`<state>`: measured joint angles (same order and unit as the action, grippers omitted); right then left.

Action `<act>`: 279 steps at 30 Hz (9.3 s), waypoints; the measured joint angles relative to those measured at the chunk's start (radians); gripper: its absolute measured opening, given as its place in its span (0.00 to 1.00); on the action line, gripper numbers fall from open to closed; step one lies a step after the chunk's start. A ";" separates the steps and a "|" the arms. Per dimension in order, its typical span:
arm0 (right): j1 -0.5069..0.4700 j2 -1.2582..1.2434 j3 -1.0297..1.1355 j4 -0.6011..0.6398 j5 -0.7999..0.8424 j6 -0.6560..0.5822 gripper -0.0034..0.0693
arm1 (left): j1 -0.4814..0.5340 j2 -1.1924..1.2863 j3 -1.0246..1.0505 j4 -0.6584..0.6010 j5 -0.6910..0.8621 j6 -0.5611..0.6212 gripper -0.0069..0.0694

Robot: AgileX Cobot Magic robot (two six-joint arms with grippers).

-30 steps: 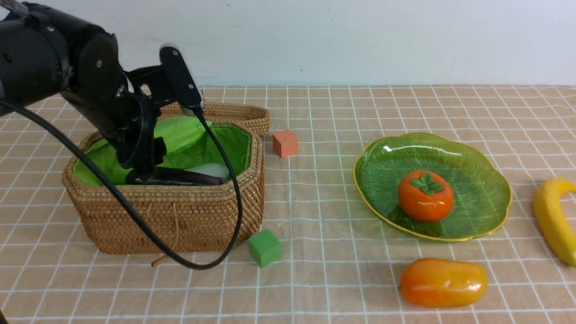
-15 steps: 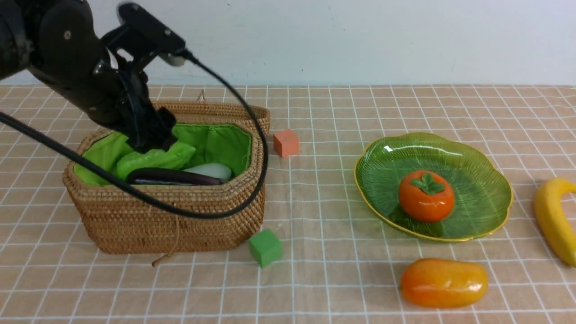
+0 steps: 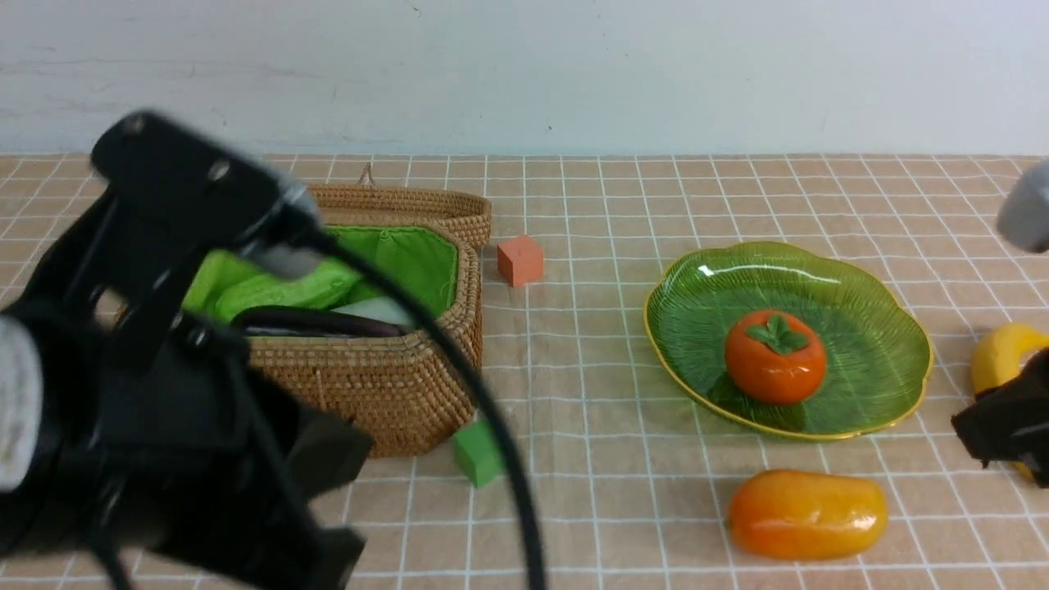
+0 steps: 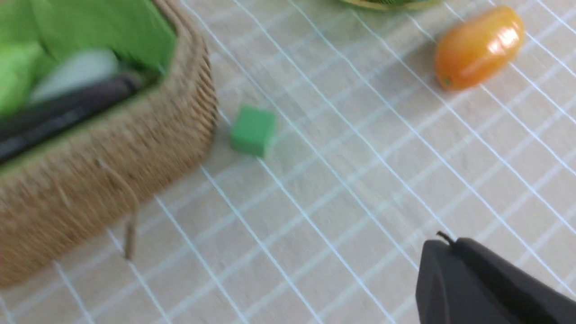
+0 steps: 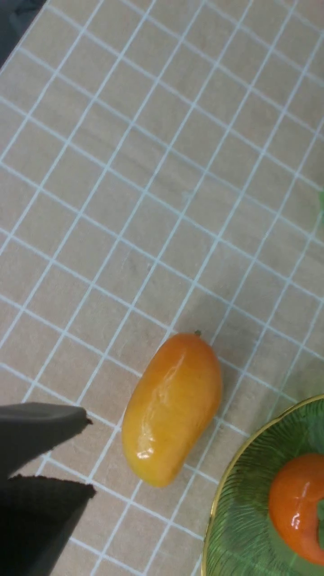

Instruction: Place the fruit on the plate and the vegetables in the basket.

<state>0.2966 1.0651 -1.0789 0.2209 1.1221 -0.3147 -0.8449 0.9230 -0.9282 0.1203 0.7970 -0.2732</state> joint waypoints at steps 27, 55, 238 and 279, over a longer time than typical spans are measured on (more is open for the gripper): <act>0.003 0.659 -0.003 -0.001 -0.227 -0.810 0.83 | -0.029 -0.441 0.332 0.058 -0.228 -0.041 0.07; 0.034 0.586 -0.181 -0.016 -0.220 -0.016 0.82 | -0.029 -0.441 0.332 0.054 -0.255 -0.041 0.07; -0.315 -1.076 1.096 0.000 -0.723 0.242 0.04 | 0.144 -0.818 0.797 0.100 -0.565 -0.096 0.08; -0.315 -1.076 1.096 0.002 -0.723 0.241 0.07 | 0.721 -0.931 0.960 -0.197 -0.415 0.117 0.07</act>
<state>-0.0187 -0.0109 0.0169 0.2230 0.3989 -0.0742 -0.1244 -0.0084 0.0317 -0.0762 0.3822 -0.1558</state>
